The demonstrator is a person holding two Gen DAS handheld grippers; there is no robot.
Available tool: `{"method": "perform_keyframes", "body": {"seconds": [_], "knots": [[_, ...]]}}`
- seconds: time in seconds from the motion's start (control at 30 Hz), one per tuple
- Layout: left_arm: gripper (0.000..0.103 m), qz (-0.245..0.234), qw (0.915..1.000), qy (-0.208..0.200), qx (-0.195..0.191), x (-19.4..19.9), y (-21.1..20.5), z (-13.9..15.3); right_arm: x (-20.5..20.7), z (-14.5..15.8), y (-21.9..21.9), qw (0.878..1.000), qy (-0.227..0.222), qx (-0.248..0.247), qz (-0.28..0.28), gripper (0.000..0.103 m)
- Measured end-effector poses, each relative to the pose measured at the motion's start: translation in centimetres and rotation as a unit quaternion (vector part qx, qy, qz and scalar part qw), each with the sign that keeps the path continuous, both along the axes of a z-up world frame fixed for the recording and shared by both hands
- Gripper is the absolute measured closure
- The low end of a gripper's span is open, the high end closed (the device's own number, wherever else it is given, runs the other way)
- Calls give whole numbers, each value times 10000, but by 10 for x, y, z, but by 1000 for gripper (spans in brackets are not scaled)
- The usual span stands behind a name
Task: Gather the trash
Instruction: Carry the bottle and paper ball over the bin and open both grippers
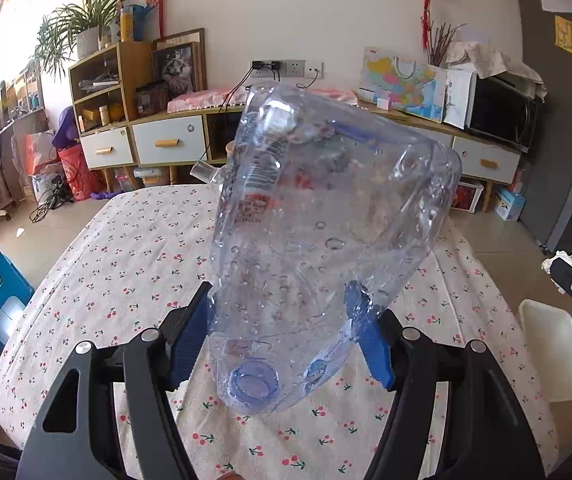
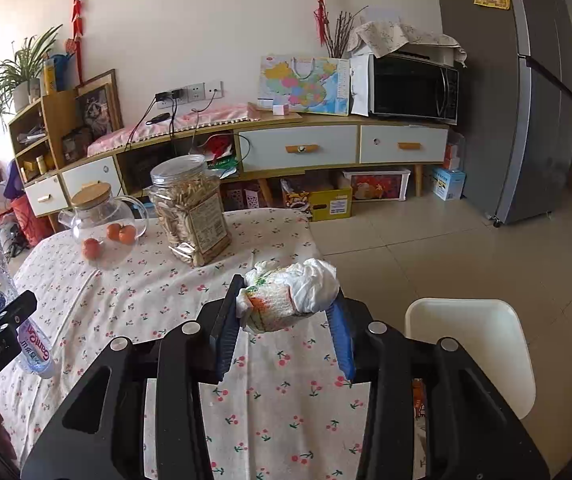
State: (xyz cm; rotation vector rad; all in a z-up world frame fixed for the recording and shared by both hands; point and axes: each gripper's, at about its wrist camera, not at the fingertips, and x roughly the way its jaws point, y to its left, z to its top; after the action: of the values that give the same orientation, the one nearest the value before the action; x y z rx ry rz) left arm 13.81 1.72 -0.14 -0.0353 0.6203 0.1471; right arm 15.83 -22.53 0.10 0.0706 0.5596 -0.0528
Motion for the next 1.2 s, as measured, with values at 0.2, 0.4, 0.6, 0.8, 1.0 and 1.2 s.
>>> {"method": "perform_keyframes", "body": {"seconds": [0.2,0.4,0.6,0.8,1.0,1.2], "knots": [[37,-374,9993,-20,17,5,-49,0,-9,0,-44,9978,-140,-278,-583,65],[37,-775,9970,33,47,11,-100,-2,-17,-1,-99,9918,-176,-312,-1223,65],[37,-1136,9934,66,155,16,-142,-2,-16,-13,-157,9804,79,-340,-1937,64],[37,-1594,9870,87,169,21,-194,-1,-28,-20,-206,9632,191,-208,-2672,26],[37,-2156,9764,122,65,23,-256,-2,-53,-13,-233,9455,-37,-319,-3239,11],[37,-2633,9644,227,-56,25,-311,-5,-73,-9,-257,9263,-54,-328,-3753,7]]}}
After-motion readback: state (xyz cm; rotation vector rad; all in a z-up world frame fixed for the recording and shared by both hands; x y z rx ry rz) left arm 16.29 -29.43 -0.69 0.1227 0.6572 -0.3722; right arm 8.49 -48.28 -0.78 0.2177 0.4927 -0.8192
